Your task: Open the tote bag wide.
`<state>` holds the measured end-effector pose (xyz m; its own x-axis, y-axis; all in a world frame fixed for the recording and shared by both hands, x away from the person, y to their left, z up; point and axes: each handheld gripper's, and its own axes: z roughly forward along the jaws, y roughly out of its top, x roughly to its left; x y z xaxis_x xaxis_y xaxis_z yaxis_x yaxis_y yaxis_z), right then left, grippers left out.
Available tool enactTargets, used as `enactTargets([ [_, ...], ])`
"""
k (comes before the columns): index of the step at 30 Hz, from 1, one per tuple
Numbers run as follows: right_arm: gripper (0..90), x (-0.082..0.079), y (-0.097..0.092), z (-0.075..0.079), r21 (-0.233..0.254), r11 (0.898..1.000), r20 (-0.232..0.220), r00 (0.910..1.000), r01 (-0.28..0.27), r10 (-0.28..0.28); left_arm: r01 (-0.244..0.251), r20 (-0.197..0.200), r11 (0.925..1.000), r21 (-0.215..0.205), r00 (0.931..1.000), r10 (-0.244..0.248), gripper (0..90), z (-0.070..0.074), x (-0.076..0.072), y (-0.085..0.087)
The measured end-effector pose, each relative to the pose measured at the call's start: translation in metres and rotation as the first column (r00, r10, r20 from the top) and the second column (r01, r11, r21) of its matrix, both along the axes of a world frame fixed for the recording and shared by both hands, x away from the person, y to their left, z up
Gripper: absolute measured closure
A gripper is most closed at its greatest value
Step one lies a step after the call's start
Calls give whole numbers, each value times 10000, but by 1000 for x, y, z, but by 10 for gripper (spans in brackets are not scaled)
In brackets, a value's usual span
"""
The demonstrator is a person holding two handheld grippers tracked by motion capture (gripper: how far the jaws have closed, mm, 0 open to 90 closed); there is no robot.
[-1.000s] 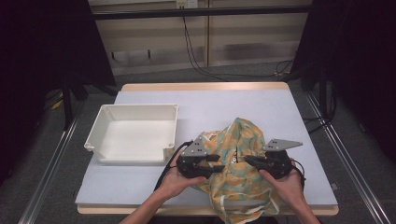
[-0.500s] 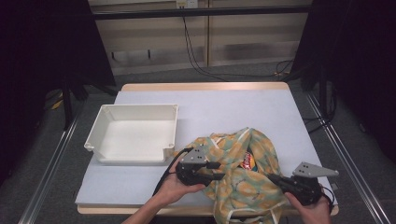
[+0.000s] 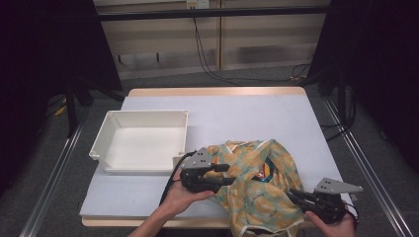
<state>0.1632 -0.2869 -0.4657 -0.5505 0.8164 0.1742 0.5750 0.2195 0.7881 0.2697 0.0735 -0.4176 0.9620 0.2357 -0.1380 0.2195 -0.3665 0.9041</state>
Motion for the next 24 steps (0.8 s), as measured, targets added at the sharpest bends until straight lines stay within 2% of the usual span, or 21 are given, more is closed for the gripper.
enactTargets([
  [2,678,0,-4,8,198,9998,226,9997,87,-92,276,261,9991,-337,9993,-267,572,11,-7,-1],
  [4,650,-1,-7,15,298,9994,434,9989,157,-170,595,287,9963,-625,9979,-578,597,17,-12,-5],
  [8,624,1,-12,28,541,9983,883,9957,225,-272,1142,266,9921,-523,9933,-1129,604,20,-20,-24],
  [11,622,6,-11,35,552,9984,1133,9934,119,-181,1552,119,9874,-305,9879,-1550,554,15,-22,-48],
  [14,595,16,-7,41,448,9990,1429,9897,23,-87,1805,71,9829,357,9835,-1809,479,9,-23,-69],
  [15,581,20,-6,42,431,9991,1429,9897,57,-118,1653,226,9840,657,9857,-1671,460,6,-22,-75],
  [16,573,28,-5,42,397,9992,1425,9898,31,-87,1643,191,9830,821,9859,-1664,449,1,-19,-81],
  [18,571,43,-2,41,389,9992,1376,9904,69,-122,1576,90,9823,1010,9872,-1593,425,-6,-16,-88],
  [19,559,52,-1,39,346,9994,1320,9912,-51,5,1690,-28,9798,1073,9855,-1697,411,-9,-14,-91],
  [21,552,68,7,35,104,9998,1184,9928,-187,174,1710,-29,9780,1197,9851,-1719,413,-14,-16,-97],
  [22,544,73,10,33,41,9996,1101,9935,-280,274,1699,106,9730,1564,9848,-1736,428,-17,-17,-100],
  [23,543,81,15,30,-132,9993,982,9945,-342,353,1721,97,9703,1699,9843,-1763,465,-20,-18,-102],
  [24,542,86,17,28,-245,9990,1004,9941,-380,403,1825,118,9628,1991,9820,-1885,499,-22,-19,-104],
])
